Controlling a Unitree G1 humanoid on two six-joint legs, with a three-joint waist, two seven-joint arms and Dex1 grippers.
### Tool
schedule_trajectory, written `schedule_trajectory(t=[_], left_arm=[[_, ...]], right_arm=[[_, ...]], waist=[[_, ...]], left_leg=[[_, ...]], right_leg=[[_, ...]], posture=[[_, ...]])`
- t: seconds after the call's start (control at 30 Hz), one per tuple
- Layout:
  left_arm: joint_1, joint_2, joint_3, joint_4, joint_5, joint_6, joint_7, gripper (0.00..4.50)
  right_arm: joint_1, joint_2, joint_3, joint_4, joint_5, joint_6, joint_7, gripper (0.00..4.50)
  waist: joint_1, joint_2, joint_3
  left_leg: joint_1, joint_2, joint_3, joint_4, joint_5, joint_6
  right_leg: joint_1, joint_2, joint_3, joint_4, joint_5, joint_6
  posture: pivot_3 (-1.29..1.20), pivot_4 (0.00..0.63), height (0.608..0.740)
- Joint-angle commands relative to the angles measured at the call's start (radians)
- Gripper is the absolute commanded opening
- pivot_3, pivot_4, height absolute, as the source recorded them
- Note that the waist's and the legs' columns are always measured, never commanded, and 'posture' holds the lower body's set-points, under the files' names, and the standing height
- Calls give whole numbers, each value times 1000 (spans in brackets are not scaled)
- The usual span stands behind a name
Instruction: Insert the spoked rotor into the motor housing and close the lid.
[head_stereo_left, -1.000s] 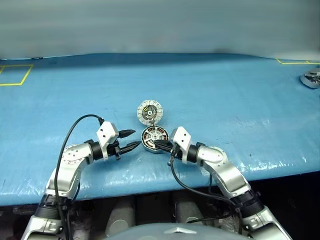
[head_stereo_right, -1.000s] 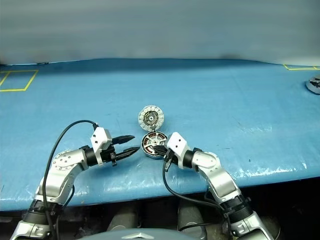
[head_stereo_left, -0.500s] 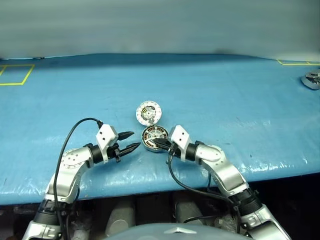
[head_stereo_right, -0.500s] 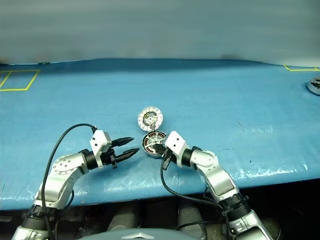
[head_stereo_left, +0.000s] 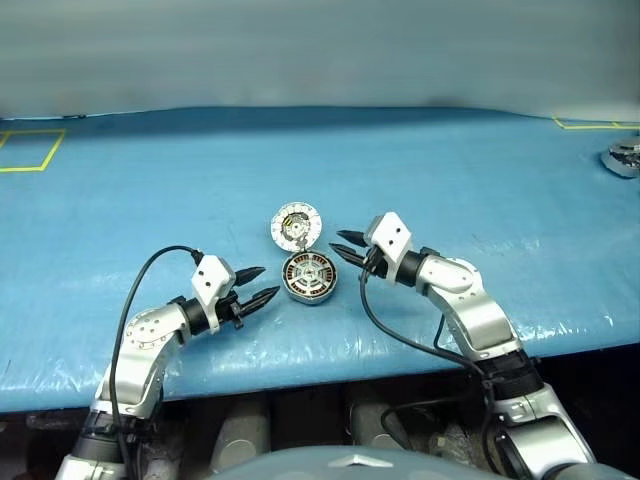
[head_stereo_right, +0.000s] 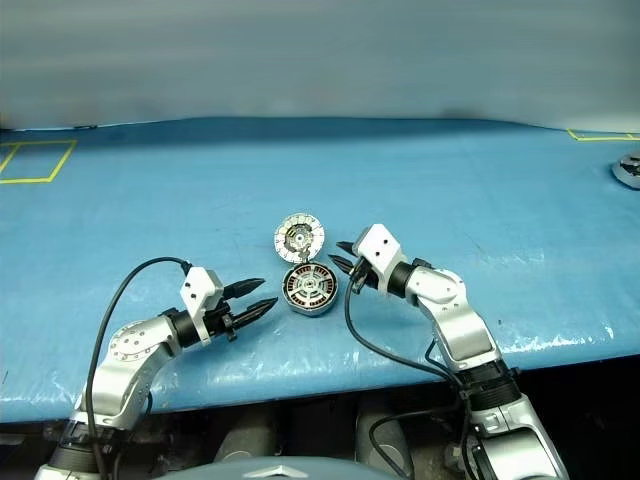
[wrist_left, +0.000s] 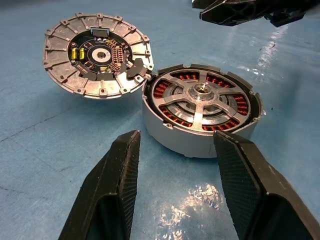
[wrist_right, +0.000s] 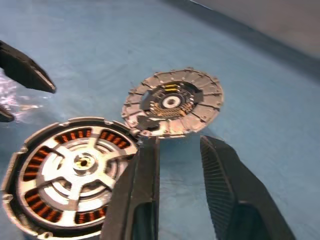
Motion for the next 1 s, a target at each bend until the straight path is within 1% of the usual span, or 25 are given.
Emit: schedule_trajectory(t=[0.03,0.07,0.2,0.4,0.53,0.63,0.77,0.8,0.87,0.93,1.0], left_arm=[[14,-1,18,-43,-5,-24,13,2469],[20,-1,20,-44,-5,-27,17,2469],[34,0,18,-50,-3,-32,29,2469],[34,0,19,-52,-4,-34,43,2469],[28,0,18,-41,-3,-41,46,2469],[20,-3,16,-33,-2,-48,48,2469],[10,-13,14,-23,3,-57,58,2469],[12,-15,15,-24,3,-60,61,2469],[31,-17,24,-34,2,-68,71,2469],[45,-17,29,-41,1,-72,79,2469],[52,-15,33,-44,2,-76,85,2469]], right_arm=[[-29,25,-38,54,-5,-33,-40,2502],[-37,33,-42,81,-9,-30,-54,2813],[-54,18,-17,134,-74,-40,-73,2813],[-35,-9,-33,94,-68,-66,-33,2813],[-67,0,-25,113,-62,-102,-13,2813],[-146,54,-43,216,-17,-104,14,2813],[-302,144,-83,528,8,-155,18,2813],[-336,160,-90,598,6,-172,10,2639],[-411,193,-96,749,-5,-199,2,2142],[-464,210,-95,864,-33,-237,-20,1545],[-503,222,-102,950,-43,-272,-31,919]], waist=[[0,0,0],[0,0,0],[0,1,0],[-1,1,1],[-3,1,1],[-12,1,1],[-23,1,1],[-23,1,1],[-24,1,1],[-26,1,1],[-26,2,1]], left_leg=[[0,0,0,0,0,0],[0,0,0,0,0,0],[0,0,0,0,0,0],[0,0,0,0,0,0],[0,0,0,0,0,0],[0,0,0,0,0,0],[2,0,0,1,0,0],[2,0,0,1,0,0],[1,0,0,0,0,0],[1,0,0,-2,0,0],[1,0,0,-4,0,0]], right_leg=[[0,0,0,0,0,0],[0,0,0,0,0,0],[0,0,0,0,0,0],[0,0,0,0,0,0],[0,0,0,0,0,0],[0,0,0,0,0,0],[2,0,0,0,0,0],[2,0,0,0,0,0],[1,0,0,0,1,0],[0,0,0,0,1,-1],[0,0,0,0,3,-5]], posture=[[0,150,740],[0,150,740],[0,150,740],[0,150,740],[0,150,740],[0,150,740],[0,150,740],[0,150,740],[0,150,740],[0,150,740],[0,150,740]])
